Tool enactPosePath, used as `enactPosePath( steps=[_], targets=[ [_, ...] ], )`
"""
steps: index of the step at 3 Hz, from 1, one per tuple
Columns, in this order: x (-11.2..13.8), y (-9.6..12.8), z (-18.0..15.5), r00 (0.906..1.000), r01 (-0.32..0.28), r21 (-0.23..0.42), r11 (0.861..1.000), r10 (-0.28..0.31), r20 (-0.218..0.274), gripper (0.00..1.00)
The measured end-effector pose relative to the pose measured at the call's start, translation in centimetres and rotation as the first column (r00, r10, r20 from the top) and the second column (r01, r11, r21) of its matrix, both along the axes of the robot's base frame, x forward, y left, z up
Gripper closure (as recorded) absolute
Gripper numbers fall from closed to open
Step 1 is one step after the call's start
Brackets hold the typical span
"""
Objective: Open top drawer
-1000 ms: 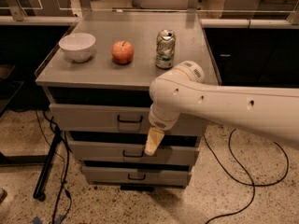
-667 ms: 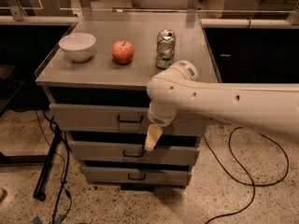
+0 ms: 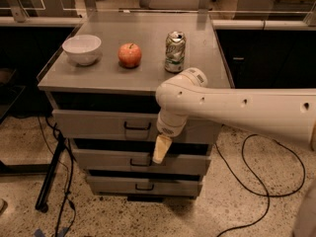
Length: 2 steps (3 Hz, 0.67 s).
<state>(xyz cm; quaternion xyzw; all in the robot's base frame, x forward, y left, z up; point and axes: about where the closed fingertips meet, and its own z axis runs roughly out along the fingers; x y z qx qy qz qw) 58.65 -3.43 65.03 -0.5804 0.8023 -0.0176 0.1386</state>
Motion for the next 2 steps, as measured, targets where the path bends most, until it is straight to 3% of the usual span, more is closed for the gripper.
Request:
enactPosePath(
  steps=[2],
  targets=[
    [-0.72,-0.31,-1.21,0.9986,0.005,0.002,1.0,-0.005,-0.053,0.0]
  ],
)
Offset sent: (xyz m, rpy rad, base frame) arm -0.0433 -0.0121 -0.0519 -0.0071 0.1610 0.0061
